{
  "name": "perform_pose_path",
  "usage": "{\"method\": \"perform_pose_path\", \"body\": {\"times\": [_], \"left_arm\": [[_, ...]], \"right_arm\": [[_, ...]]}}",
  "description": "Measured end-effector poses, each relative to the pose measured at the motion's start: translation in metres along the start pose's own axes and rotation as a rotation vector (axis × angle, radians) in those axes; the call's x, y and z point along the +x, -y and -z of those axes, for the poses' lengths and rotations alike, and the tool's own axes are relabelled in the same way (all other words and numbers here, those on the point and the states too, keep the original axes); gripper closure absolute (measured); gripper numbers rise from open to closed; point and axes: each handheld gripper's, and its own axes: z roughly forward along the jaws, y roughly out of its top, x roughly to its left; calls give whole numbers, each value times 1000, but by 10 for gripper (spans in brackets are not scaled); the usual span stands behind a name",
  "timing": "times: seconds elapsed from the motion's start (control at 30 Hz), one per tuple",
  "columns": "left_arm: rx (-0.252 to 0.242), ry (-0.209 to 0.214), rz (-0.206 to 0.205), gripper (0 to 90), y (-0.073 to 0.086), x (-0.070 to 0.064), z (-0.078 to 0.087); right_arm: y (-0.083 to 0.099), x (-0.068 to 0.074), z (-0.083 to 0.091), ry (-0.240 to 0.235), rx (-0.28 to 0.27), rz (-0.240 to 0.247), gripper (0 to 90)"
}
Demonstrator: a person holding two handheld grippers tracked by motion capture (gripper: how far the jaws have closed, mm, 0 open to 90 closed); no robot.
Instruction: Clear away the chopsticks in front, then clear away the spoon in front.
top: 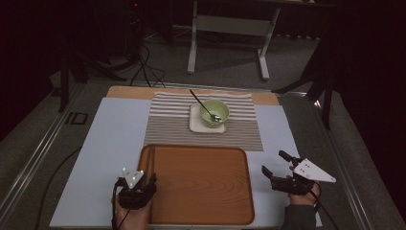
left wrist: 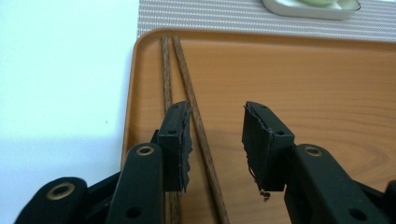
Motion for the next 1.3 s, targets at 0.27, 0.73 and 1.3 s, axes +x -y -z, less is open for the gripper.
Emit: {"method": "perform_pose_path", "body": {"times": [0.27,0.73,1.3], "left_arm": [[-17,19,-10,600,-12,-1,-2],[-70,54,-9,601,-43,2,-3],[-83,93,-36,614,-63,-8,-15]], "right_arm": [[0,0,0,1,0,0,139],[0,0,1,-1,-3,-1,139],[0,-1,0,-1,-3,-2,139]]}}
